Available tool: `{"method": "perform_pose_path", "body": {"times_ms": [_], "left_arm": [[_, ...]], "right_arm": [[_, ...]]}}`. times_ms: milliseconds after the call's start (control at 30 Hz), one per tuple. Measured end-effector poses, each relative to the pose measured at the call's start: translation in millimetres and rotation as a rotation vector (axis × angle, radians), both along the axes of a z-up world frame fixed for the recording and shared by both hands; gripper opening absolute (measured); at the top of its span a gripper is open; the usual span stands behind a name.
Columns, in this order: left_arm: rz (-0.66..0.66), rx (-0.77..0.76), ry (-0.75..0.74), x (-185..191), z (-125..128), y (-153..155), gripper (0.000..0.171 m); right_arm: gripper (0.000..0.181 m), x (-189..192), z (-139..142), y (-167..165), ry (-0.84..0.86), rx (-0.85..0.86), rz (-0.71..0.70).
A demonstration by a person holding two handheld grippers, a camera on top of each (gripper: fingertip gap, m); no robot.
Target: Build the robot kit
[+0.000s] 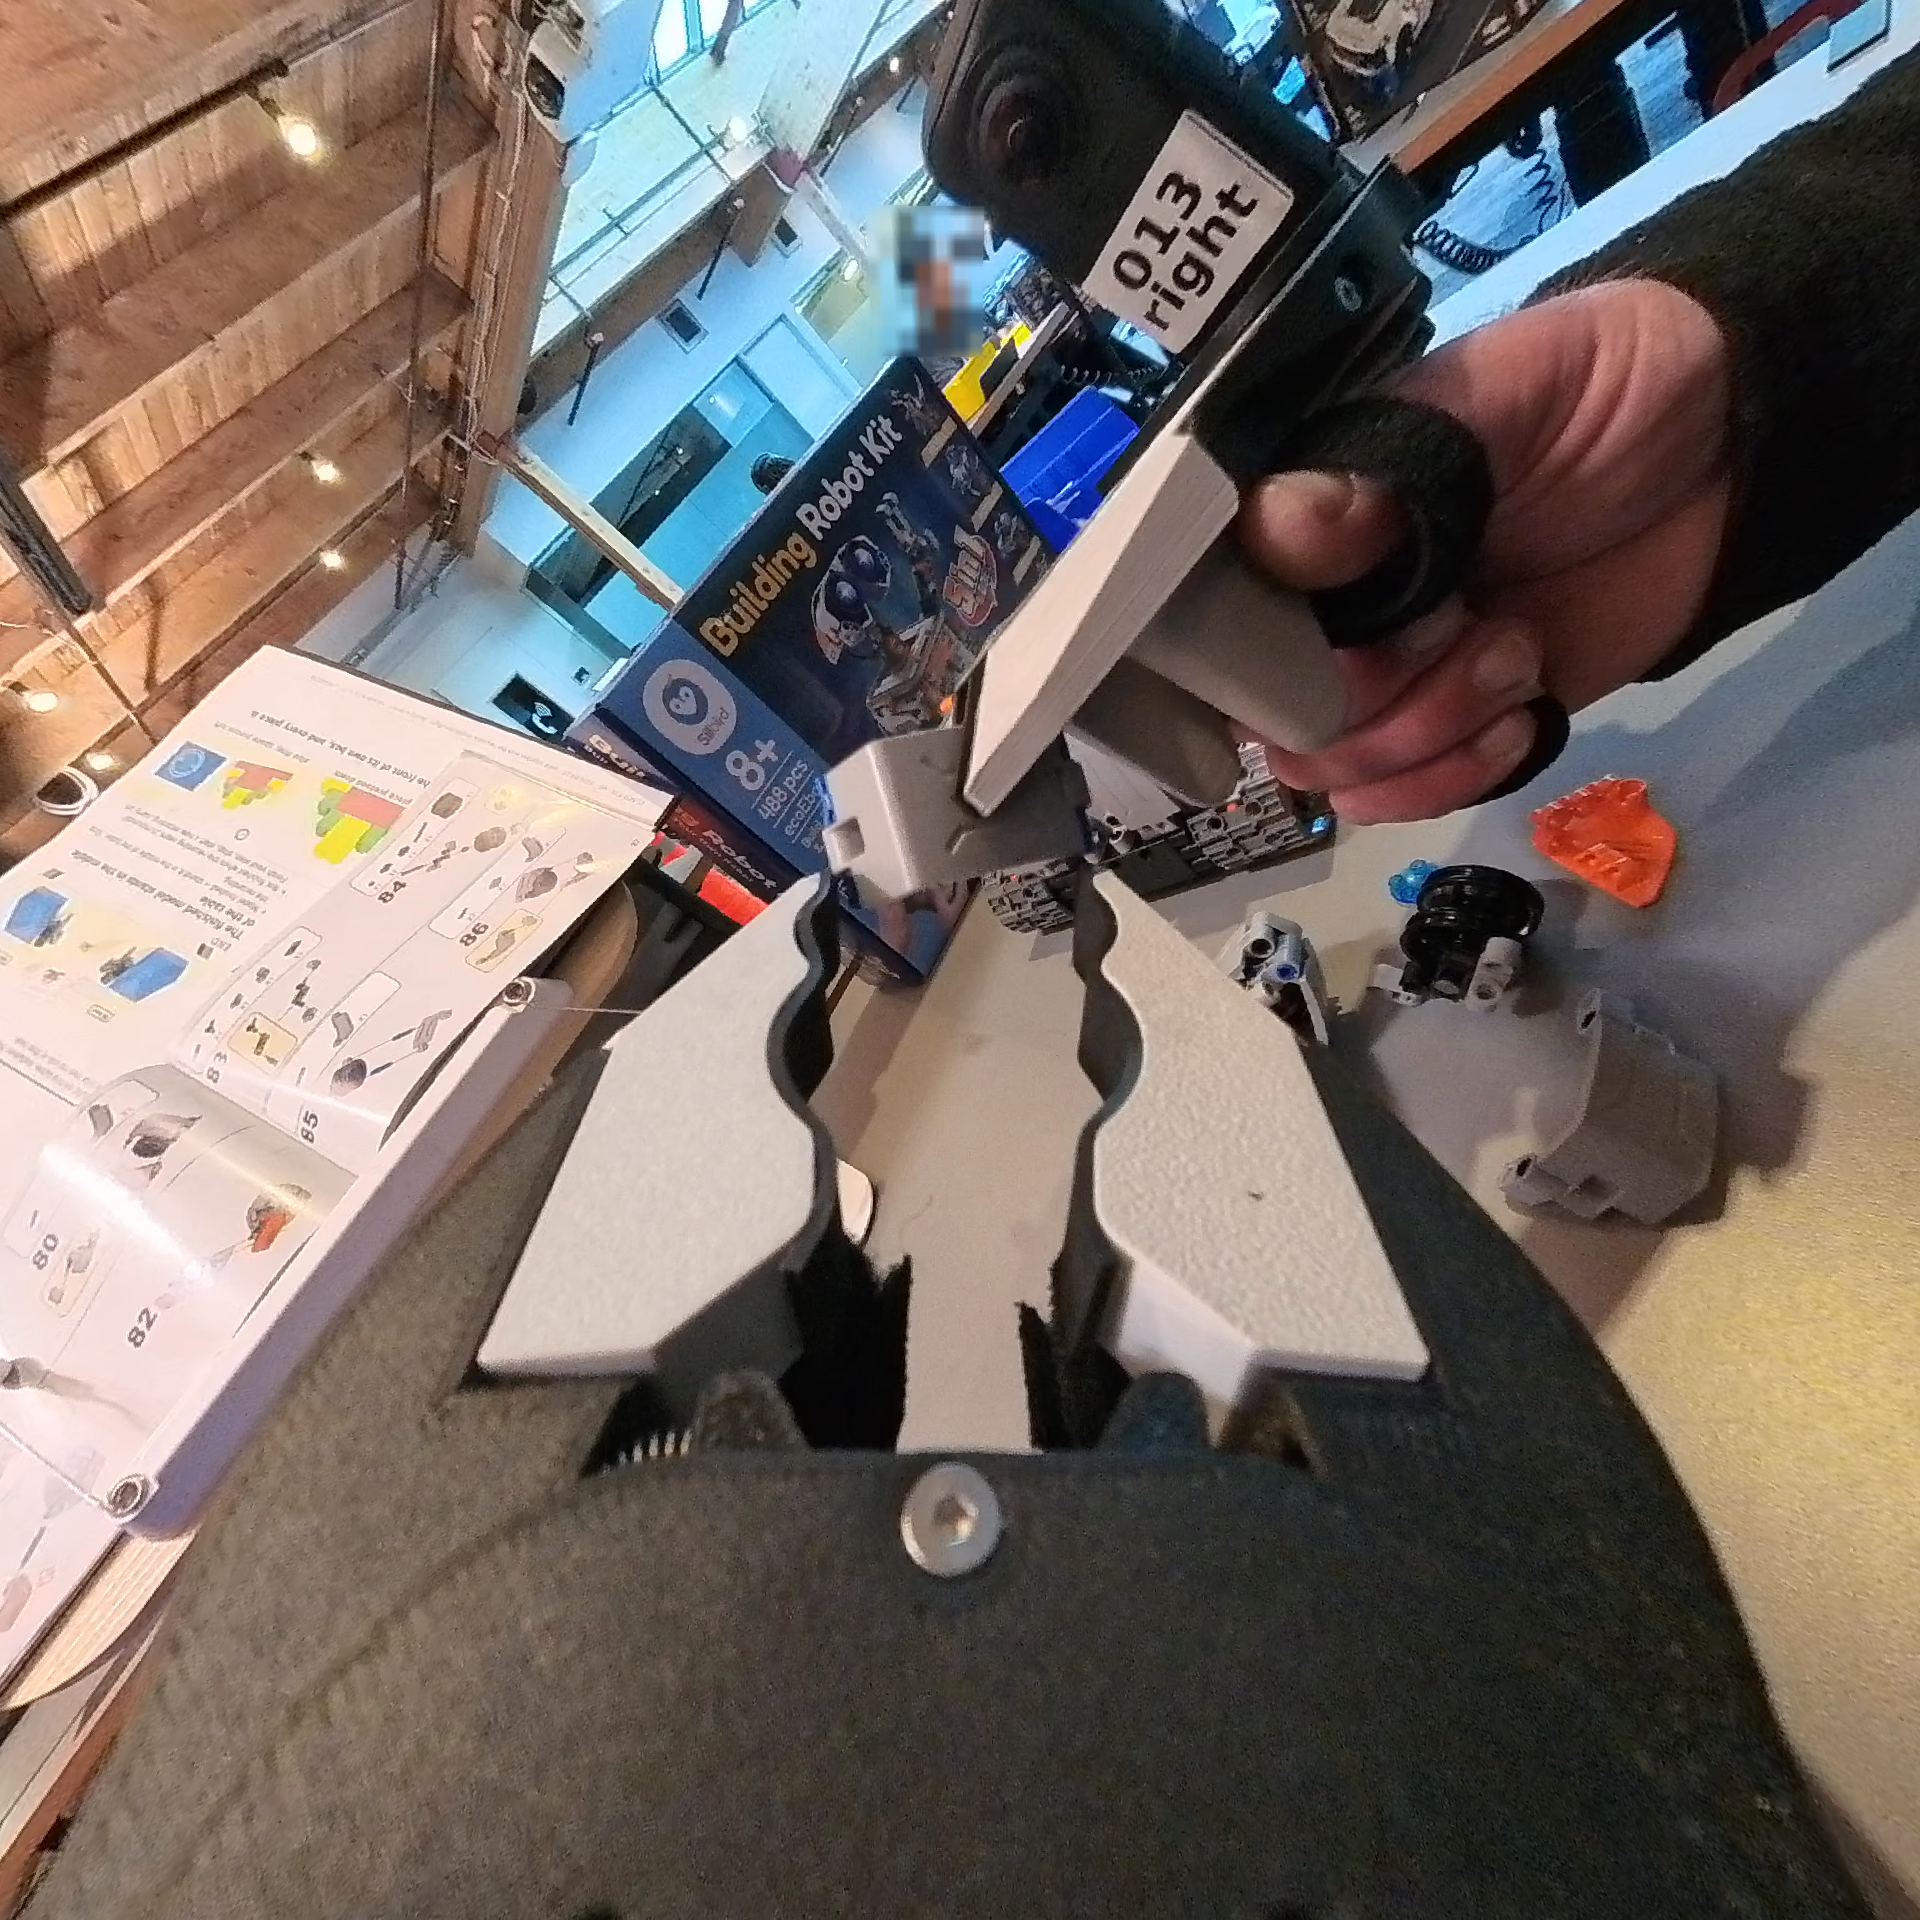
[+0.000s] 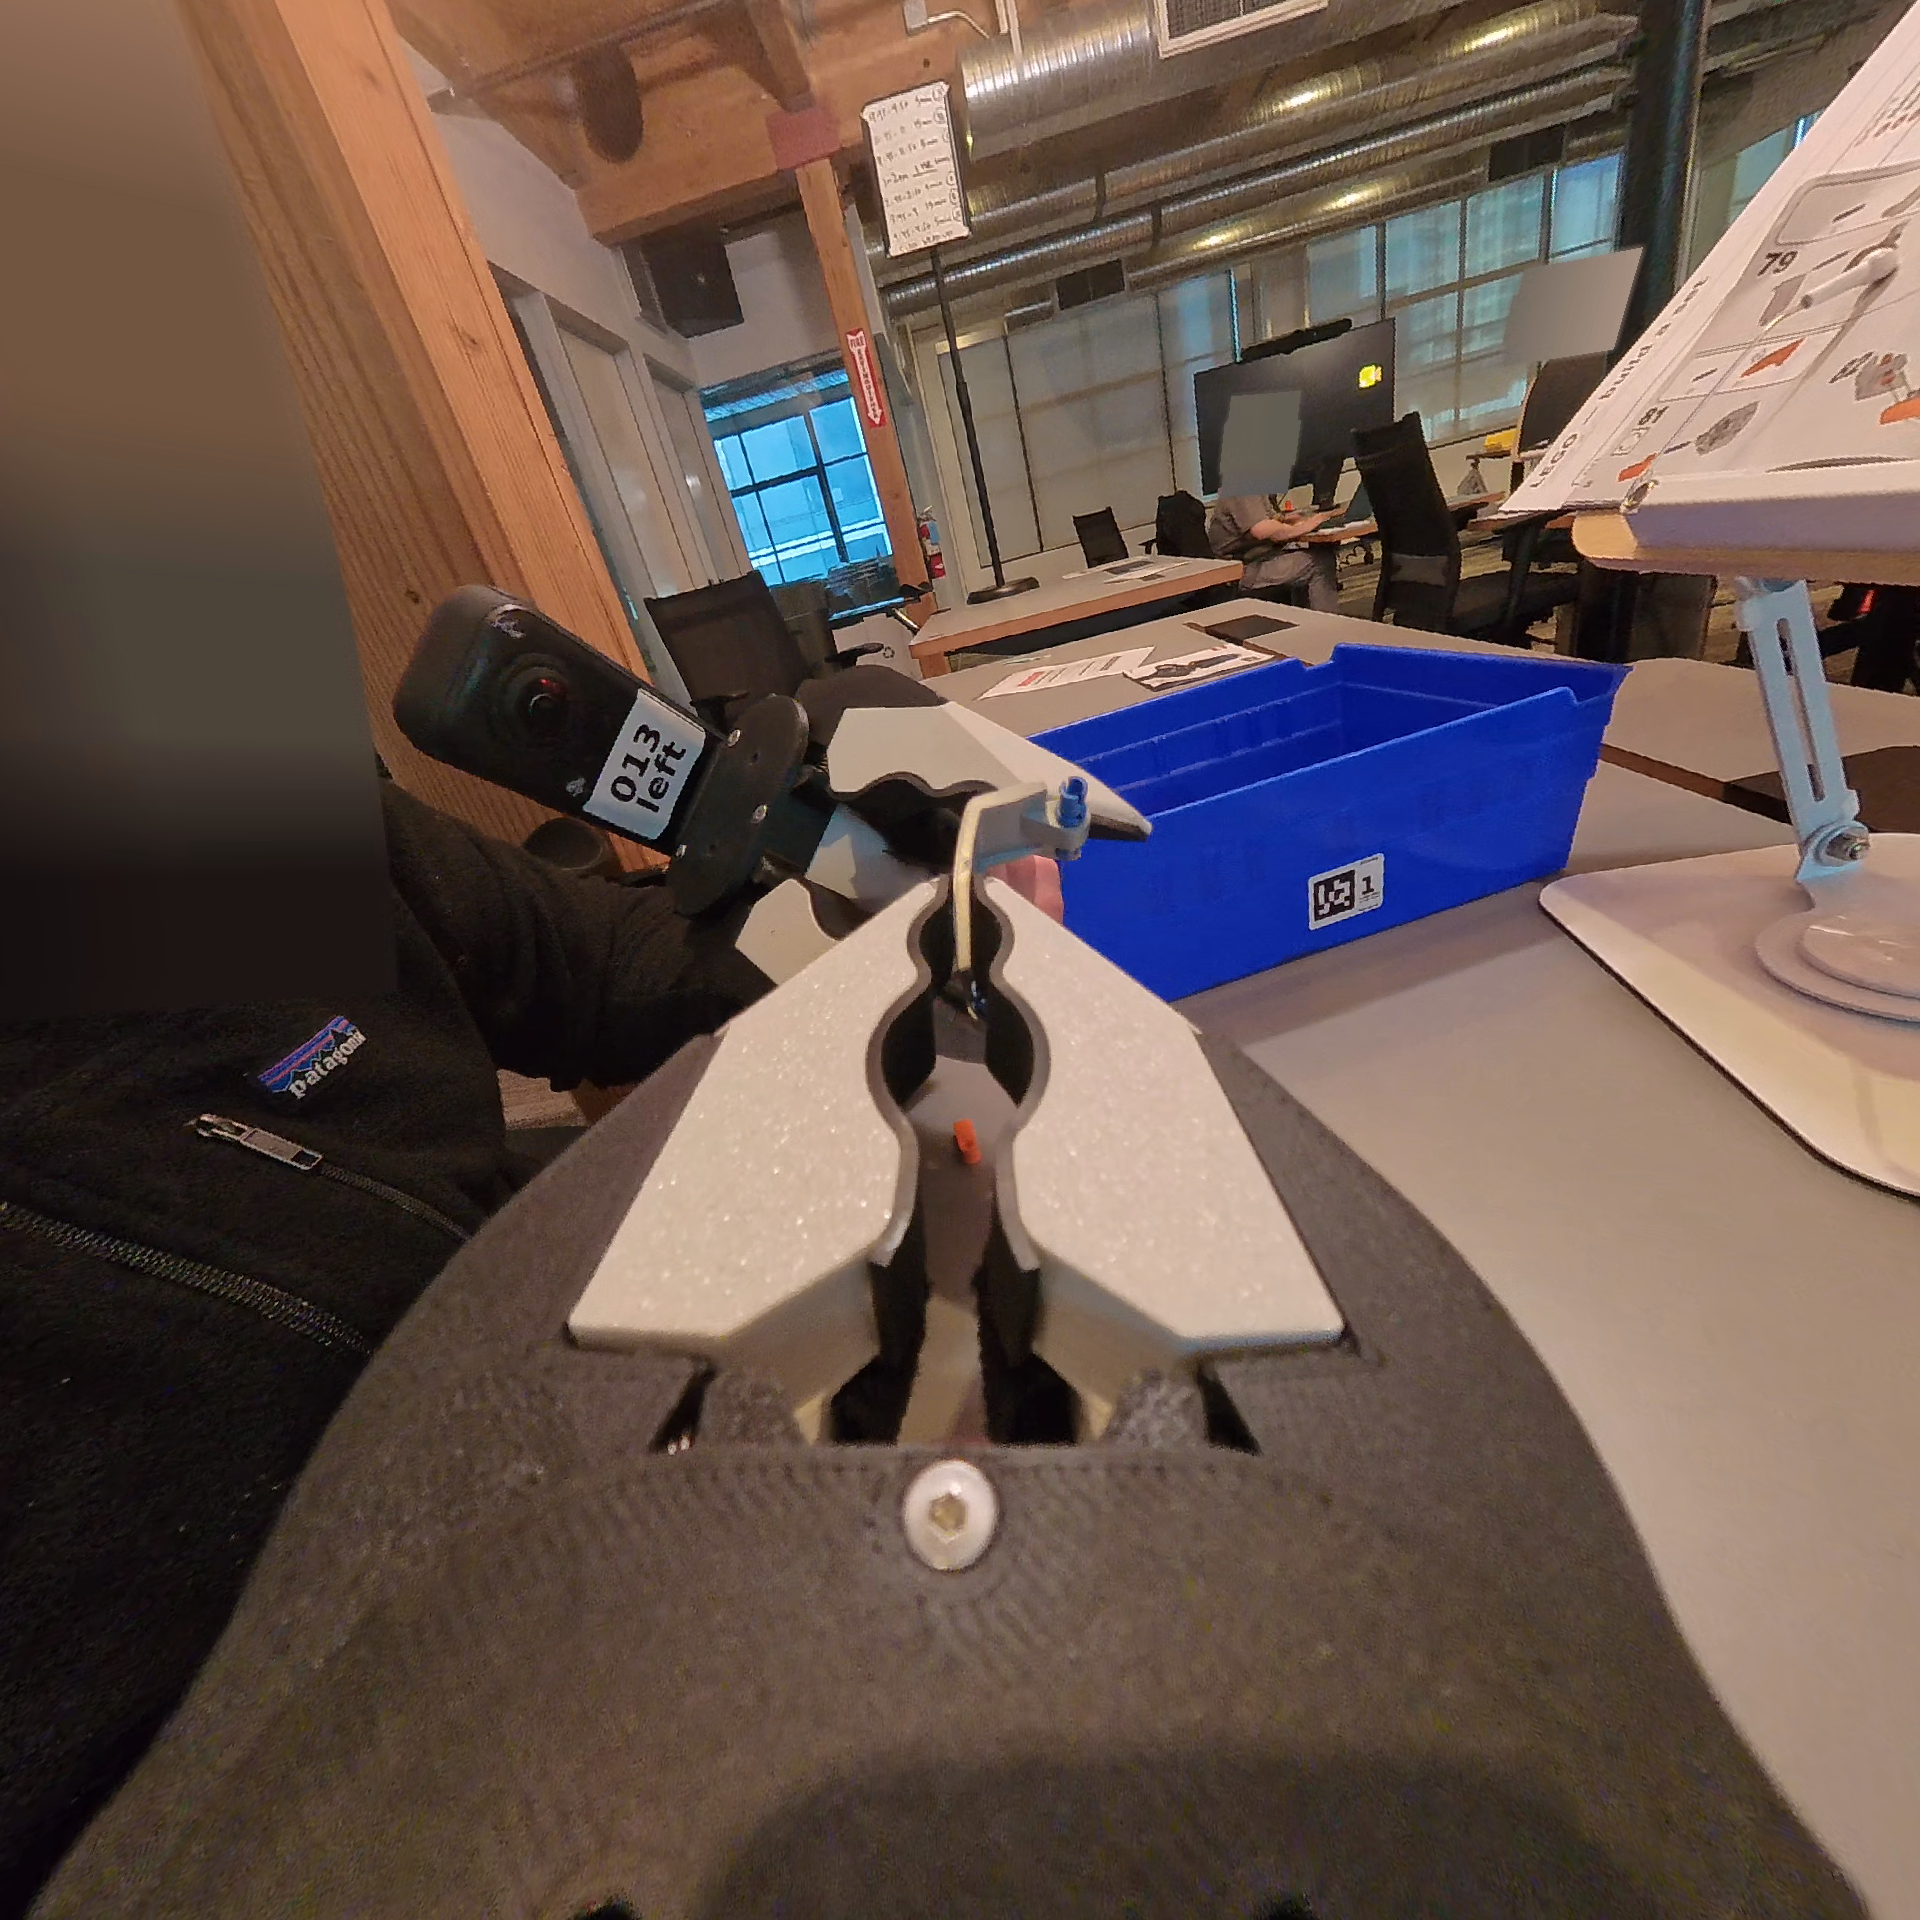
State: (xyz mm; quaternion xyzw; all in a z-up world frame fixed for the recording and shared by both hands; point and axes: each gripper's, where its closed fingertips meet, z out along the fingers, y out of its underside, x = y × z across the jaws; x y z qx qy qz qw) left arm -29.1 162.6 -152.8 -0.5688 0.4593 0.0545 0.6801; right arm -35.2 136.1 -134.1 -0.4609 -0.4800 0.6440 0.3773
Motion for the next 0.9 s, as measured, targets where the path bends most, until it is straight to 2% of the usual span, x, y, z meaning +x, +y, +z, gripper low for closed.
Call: {"method": "perform_pose_path", "body": {"times_ms": [167,300,400,667,800,900], "left_arm": [[0.006,-0.001,0.008,-0.5,-1.5,0.9,0.042],[0.012,-0.009,0.011,-2.6,-2.5,2.2,0.031],[0.012,-0.014,0.012,-2.4,-3.2,2.4,0.031],[-0.007,-0.03,-0.029,-3.3,0.7,1.0,0.039],[0.007,-0.055,-0.024,-3.5,-4.7,5.3,0.05],[0.014,-0.062,-0.023,-3.6,-7.3,7.6,0.052]], "right_arm": [[0.0,-1.7,-3.3,1.3,-0.017,0.0,-0.01],[0.0,-2.0,-5.0,0.6,-0.031,0.011,-0.011],[0.0,-2.3,-5.4,0.2,-0.04,0.042,-0.026],[0.0,2.0,0.7,6.6,-0.014,0.031,-0.049],[0.0,2.8,3.0,11.2,0.004,-0.034,-0.047],[0.0,1.7,6.3,15.2,0.024,-0.134,-0.042]]}}
